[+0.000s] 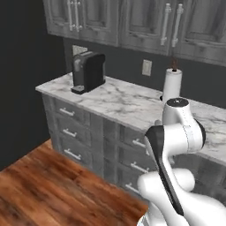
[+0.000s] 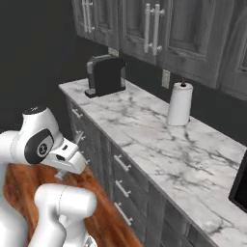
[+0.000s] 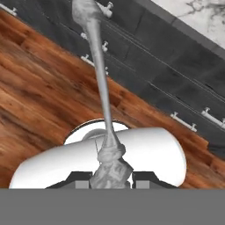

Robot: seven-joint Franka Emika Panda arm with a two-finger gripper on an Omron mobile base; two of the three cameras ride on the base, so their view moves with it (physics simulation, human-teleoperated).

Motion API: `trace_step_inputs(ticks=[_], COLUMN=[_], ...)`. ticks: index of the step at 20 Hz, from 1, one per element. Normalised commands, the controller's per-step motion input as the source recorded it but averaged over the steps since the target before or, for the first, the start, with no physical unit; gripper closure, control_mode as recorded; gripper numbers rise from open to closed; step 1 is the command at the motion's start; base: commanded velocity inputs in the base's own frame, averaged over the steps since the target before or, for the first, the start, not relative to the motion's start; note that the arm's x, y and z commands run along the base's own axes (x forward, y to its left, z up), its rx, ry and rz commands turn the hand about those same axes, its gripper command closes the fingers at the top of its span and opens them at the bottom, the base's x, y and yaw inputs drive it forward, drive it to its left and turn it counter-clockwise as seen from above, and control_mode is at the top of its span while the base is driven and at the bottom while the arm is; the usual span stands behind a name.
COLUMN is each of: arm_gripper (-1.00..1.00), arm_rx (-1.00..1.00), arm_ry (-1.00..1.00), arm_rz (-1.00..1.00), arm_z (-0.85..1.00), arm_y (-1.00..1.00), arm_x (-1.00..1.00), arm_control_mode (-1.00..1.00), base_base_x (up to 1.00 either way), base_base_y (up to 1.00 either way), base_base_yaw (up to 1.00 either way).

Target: Take the fork and place it on the left side of the plate. Then take the spoon and place it on the right side of the plate. Make sure they're directly next to the plate.

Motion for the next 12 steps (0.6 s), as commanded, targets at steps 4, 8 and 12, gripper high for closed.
trace_step_inputs(ticks=[4,8,12], arm_gripper=[1.0,1.0,1.0], arm_rx=[0.0,0.0,0.0], arm_ry=[0.0,0.0,0.0], arm_rz=[0.0,0.0,0.0], arm_z=[0.0,0.0,0.0], arm_y=[0.0,0.0,0.0], arm_x=[0.0,0.0,0.0], arm_control_mode=[1.0,1.0,1.0], base_base_x=[0.24,0.44,0.61], base_base_y=[0.23,0.18,0.07], base_base_yaw=[0.65,0.62,0.57])
